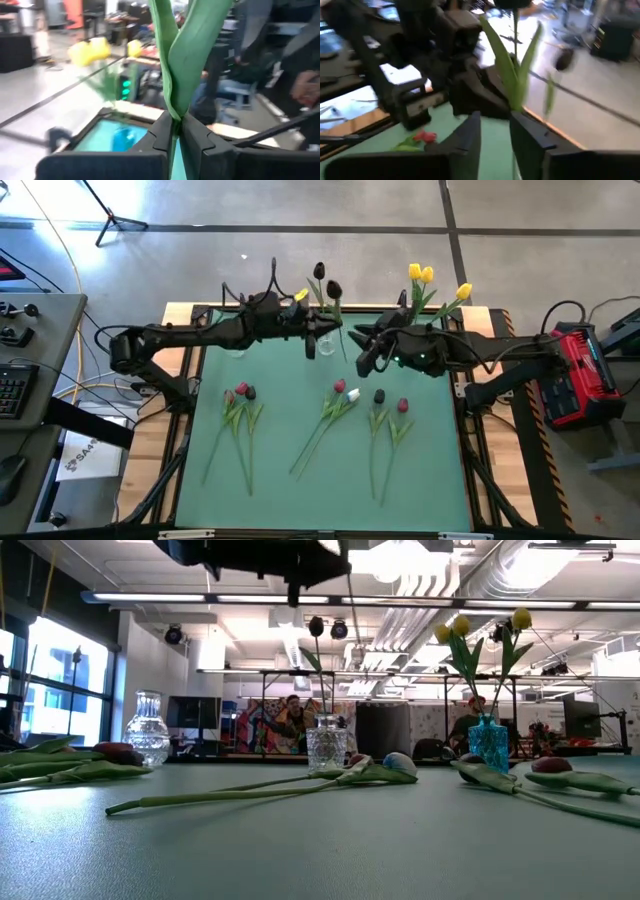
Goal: Sort flowers into vase by color
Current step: Put the black tulip into the right transparent vase
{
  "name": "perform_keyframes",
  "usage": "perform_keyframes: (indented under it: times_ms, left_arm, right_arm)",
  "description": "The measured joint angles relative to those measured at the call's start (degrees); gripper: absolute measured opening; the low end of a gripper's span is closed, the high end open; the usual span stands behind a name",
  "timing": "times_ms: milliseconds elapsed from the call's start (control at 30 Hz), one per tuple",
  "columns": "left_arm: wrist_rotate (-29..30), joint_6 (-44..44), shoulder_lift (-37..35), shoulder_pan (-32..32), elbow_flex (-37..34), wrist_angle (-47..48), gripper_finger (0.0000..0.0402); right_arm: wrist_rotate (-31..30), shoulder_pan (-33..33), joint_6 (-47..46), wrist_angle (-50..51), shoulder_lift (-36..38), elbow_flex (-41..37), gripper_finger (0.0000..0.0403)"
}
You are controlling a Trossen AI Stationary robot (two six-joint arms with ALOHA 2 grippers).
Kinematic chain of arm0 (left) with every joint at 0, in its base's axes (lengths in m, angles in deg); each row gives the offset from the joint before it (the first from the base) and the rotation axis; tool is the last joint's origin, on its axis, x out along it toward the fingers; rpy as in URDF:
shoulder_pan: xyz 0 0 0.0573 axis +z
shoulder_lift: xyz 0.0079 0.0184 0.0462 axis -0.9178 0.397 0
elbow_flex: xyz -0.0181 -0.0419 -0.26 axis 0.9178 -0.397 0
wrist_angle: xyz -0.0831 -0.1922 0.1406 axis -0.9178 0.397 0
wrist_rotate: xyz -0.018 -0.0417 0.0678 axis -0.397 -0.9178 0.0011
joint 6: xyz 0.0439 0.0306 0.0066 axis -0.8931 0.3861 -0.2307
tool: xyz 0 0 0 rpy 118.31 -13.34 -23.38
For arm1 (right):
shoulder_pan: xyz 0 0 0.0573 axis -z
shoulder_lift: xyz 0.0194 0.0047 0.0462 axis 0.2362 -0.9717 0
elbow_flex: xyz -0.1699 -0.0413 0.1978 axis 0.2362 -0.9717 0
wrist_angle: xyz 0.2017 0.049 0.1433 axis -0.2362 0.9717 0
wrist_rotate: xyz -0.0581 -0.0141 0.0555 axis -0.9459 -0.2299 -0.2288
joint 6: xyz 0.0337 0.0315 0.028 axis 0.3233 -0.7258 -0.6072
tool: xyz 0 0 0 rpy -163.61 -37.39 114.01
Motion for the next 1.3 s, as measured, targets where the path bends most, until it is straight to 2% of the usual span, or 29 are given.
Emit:
perform_keyframes:
  times_ms: [100, 233, 533, 1067, 1300]
  left_arm:
    - [0.6, -0.2, 0.0, 2.8, 0.0, 1.5, 0.0003]
    - [0.7, -2.5, 0.0, 6.5, 0.0, 3.0, 0.0003]
    - [2.2, -6.6, 2.3, 13.0, 0.0, 5.2, 0.0003]
    - [0.4, -2.8, 6.4, 12.7, 0.0, 5.1, 0.0004]
    - [0.7, -2.6, 6.4, 12.8, 0.0, 10.9, 0.0053]
  right_arm:
    - [-1.5, 0.1, -4.8, 4.5, 1.4, 0.0, 0.0127]
    - [-1.4, 0.1, -6.4, 6.2, 2.2, 0.0, 0.0149]
    - [-2.3, 0.1, -6.6, 7.5, 2.4, 0.0, 0.0156]
    - [-4.0, 0.2, -9.3, 11.8, 2.4, 0.0, 0.0156]
    - [-4.0, 0.2, -17.7, 20.1, 2.4, 0.0, 0.0156]
